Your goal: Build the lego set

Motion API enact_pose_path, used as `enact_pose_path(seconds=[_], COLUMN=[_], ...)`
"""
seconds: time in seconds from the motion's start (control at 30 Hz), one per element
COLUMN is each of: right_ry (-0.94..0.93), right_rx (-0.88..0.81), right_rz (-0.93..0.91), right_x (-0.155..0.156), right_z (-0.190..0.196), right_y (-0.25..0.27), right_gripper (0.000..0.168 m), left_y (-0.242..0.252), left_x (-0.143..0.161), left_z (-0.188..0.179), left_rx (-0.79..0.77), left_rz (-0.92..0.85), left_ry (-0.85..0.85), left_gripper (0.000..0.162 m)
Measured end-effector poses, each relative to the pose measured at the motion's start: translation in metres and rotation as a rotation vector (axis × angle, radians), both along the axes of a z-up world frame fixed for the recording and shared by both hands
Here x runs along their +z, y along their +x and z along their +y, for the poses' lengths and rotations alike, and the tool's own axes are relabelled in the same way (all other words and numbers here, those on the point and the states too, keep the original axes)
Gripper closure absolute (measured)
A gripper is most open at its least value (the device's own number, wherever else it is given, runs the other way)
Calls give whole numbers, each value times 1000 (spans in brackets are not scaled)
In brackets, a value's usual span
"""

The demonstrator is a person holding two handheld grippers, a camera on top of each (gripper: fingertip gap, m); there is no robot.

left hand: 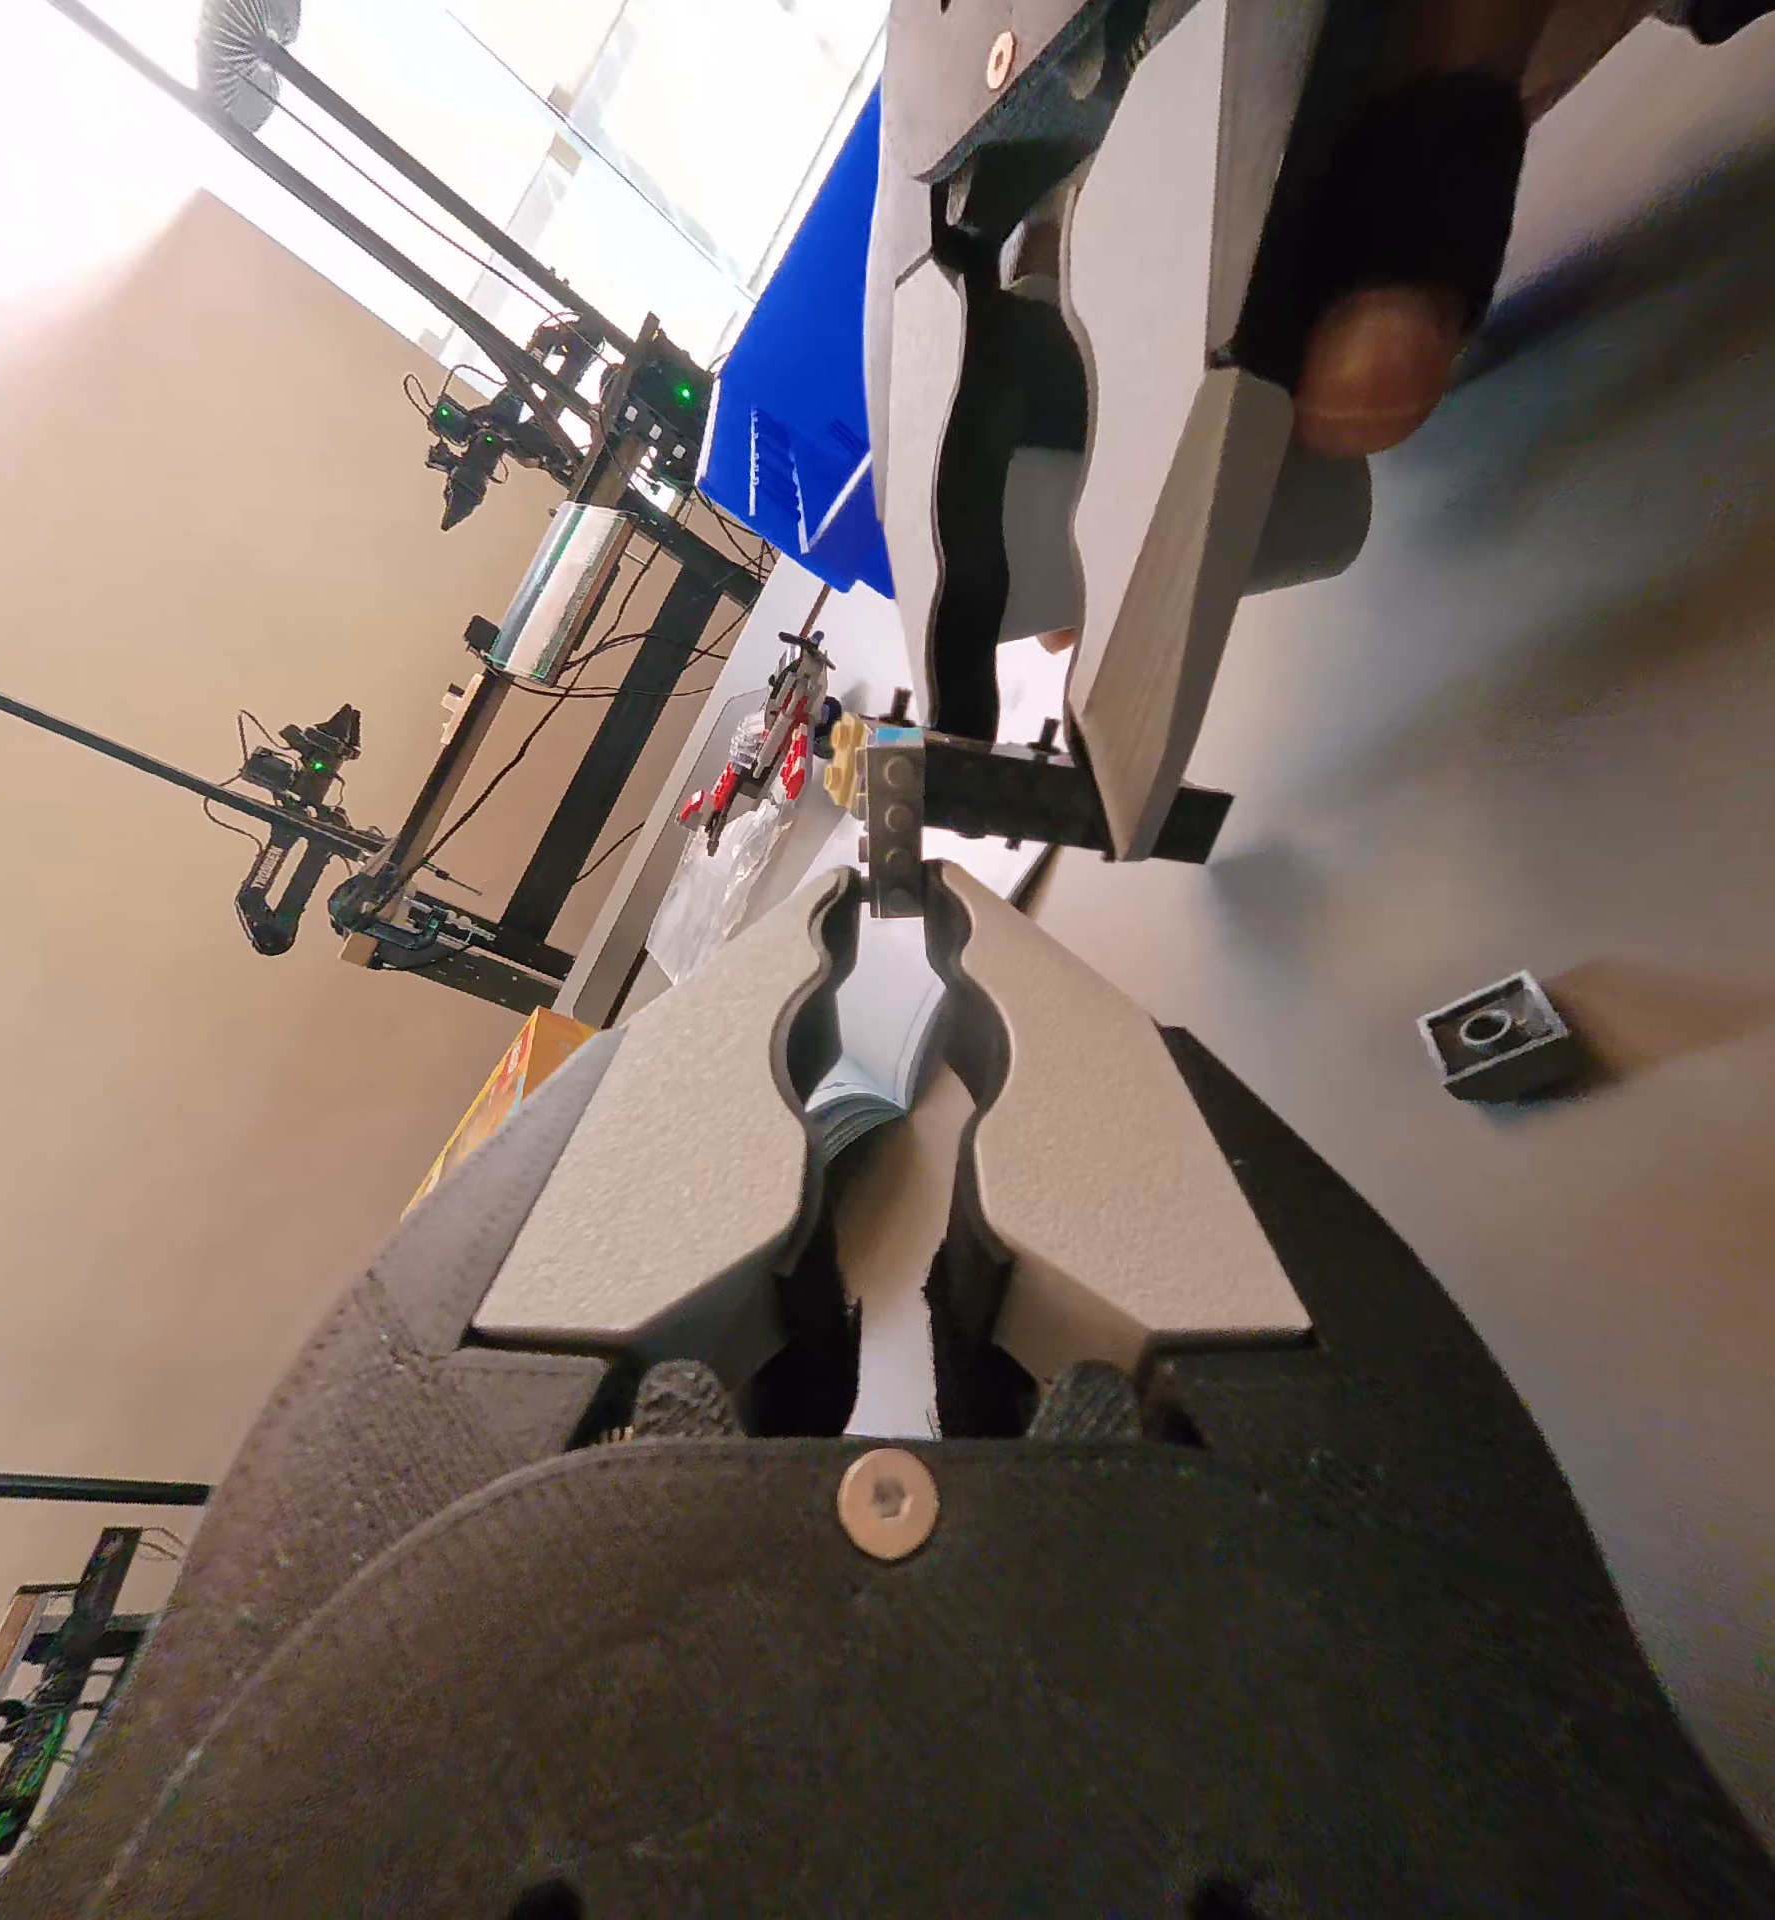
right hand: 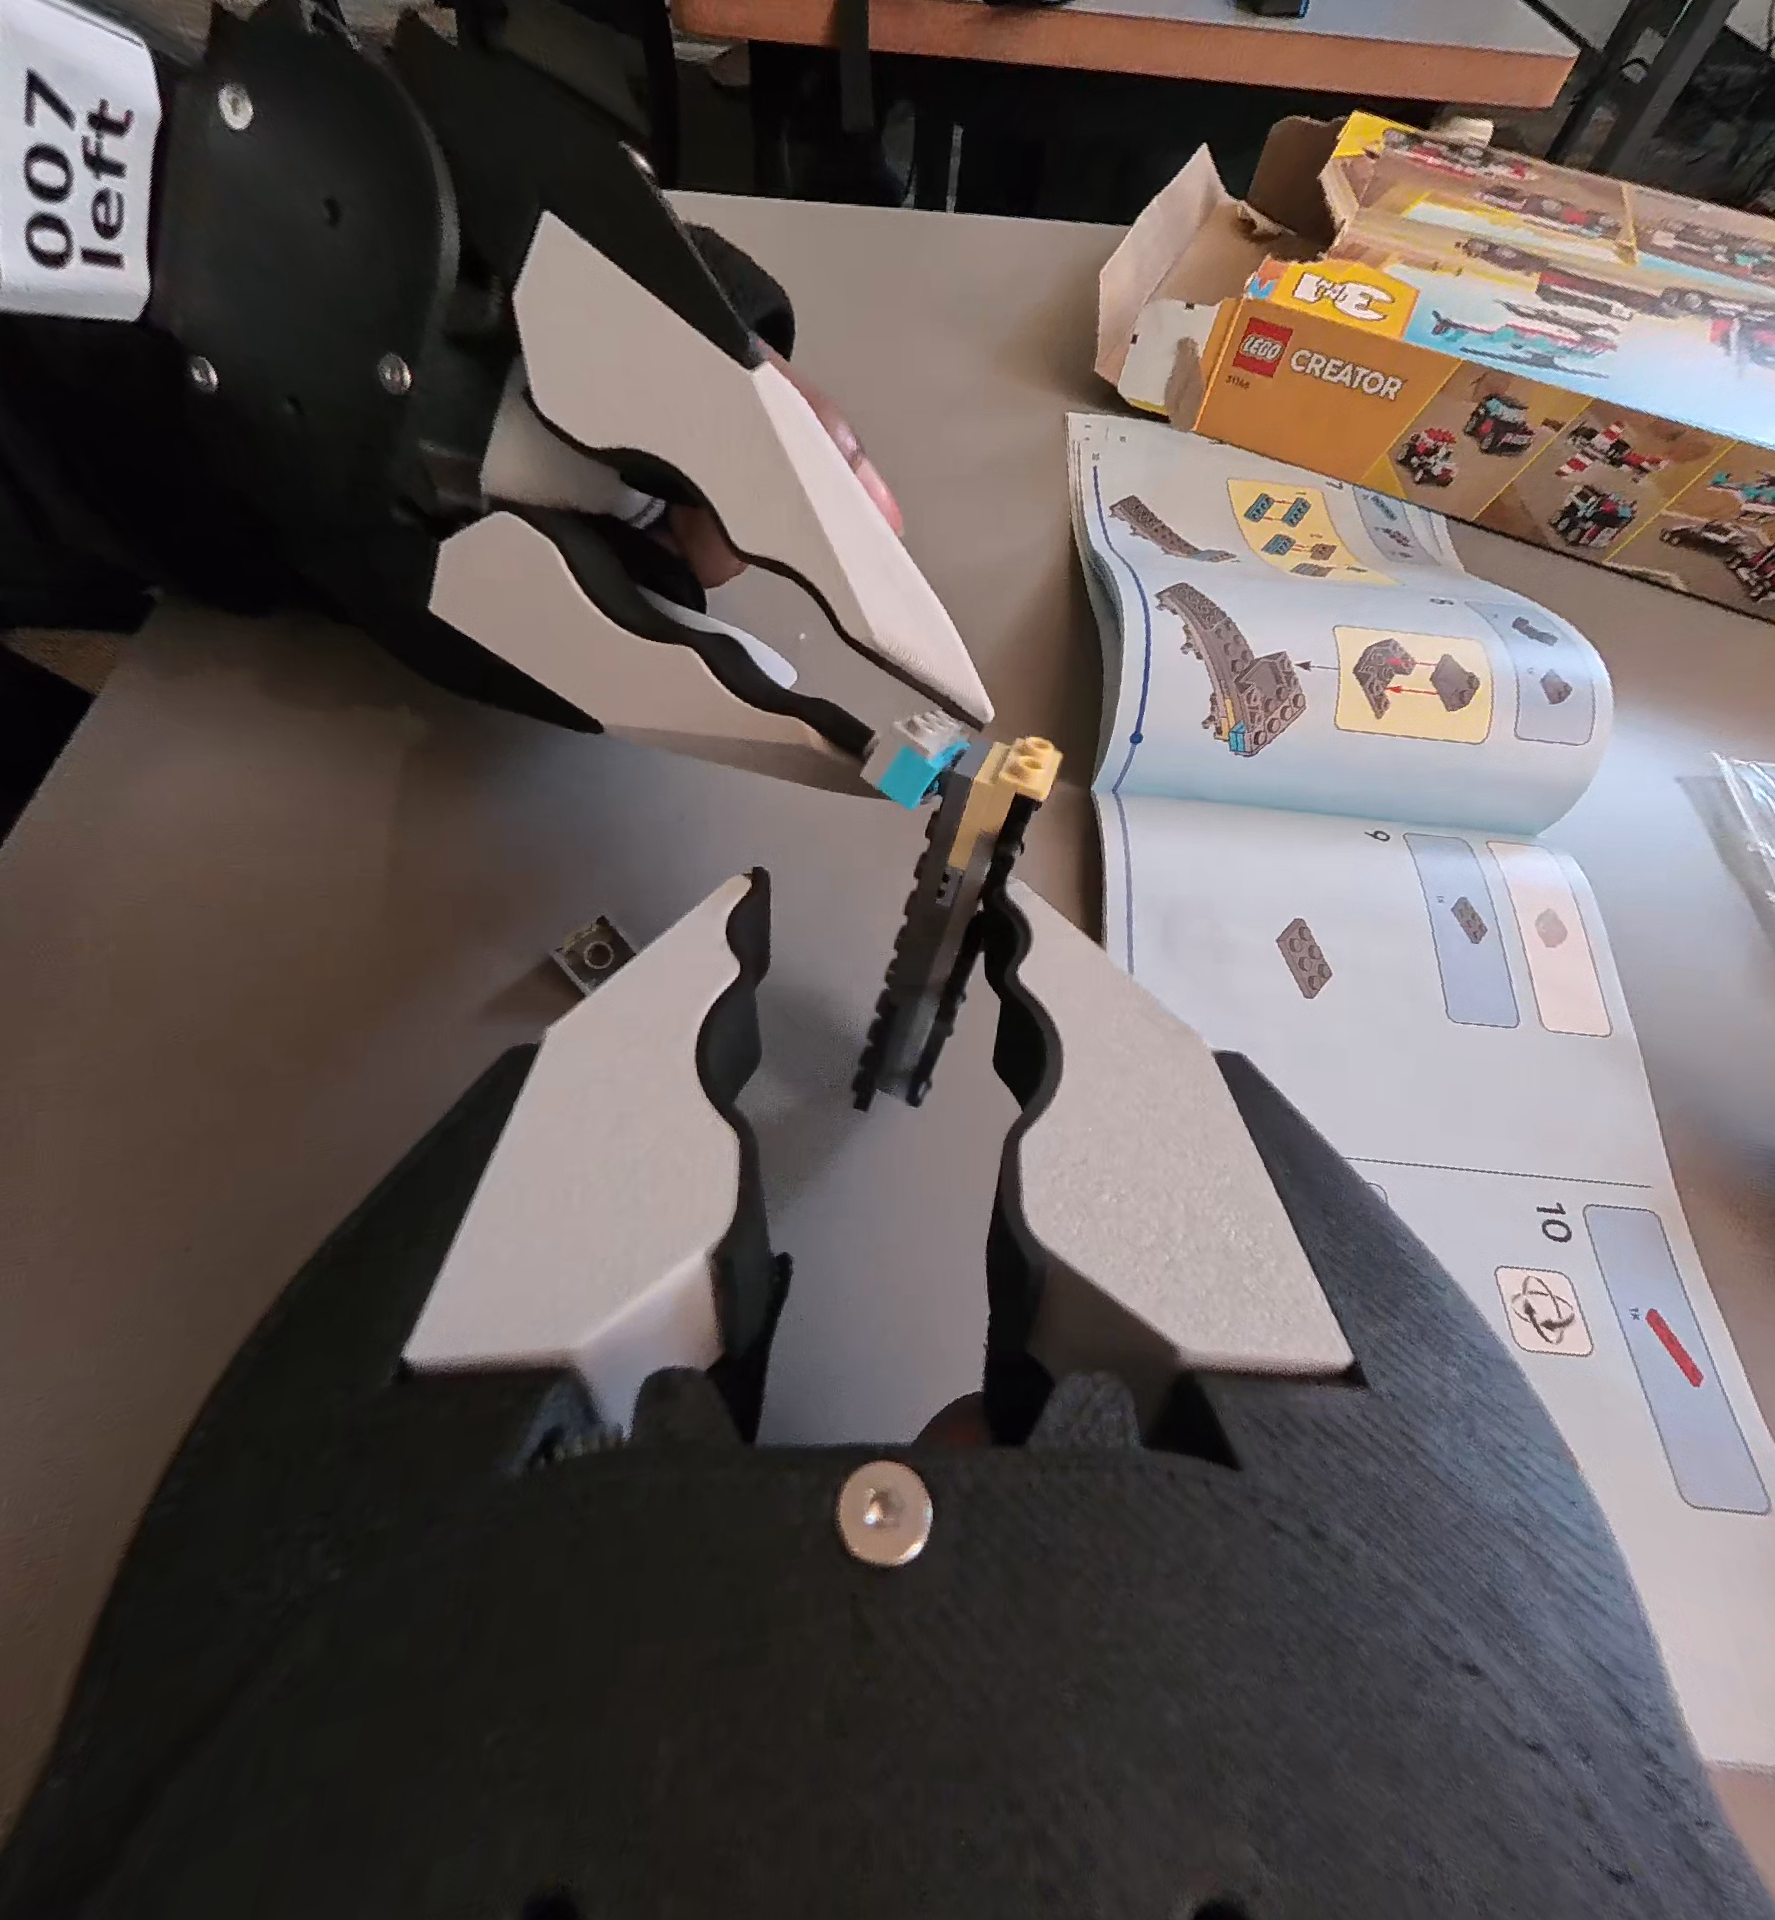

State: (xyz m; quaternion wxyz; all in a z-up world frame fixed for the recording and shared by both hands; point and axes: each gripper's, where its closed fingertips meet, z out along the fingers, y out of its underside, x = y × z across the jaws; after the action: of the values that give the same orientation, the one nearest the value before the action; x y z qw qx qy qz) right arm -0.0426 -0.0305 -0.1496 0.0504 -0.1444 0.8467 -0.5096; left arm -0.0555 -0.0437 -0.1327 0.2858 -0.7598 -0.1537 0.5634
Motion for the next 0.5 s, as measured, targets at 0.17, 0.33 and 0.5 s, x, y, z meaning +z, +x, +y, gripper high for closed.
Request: enact_pose_path(seconds=[0.17,0.33,0.5], right_ry=[7,20,43], right_rx=[3,-29,-34], right_rz=[-1,-3,9], right_x=[-1,-3,-8], right_z=[0,-2,-2], right_y=[1,-3,-3], right_gripper=[127,138,147], left_y=[-1,-2,-3], left_x=[1,0,1], left_z=[1,2,3], left_rx=[6,11,10], left_rz=[16,24,25], left_ry=[-21,-48,-46], left_gripper=[150,150,150])
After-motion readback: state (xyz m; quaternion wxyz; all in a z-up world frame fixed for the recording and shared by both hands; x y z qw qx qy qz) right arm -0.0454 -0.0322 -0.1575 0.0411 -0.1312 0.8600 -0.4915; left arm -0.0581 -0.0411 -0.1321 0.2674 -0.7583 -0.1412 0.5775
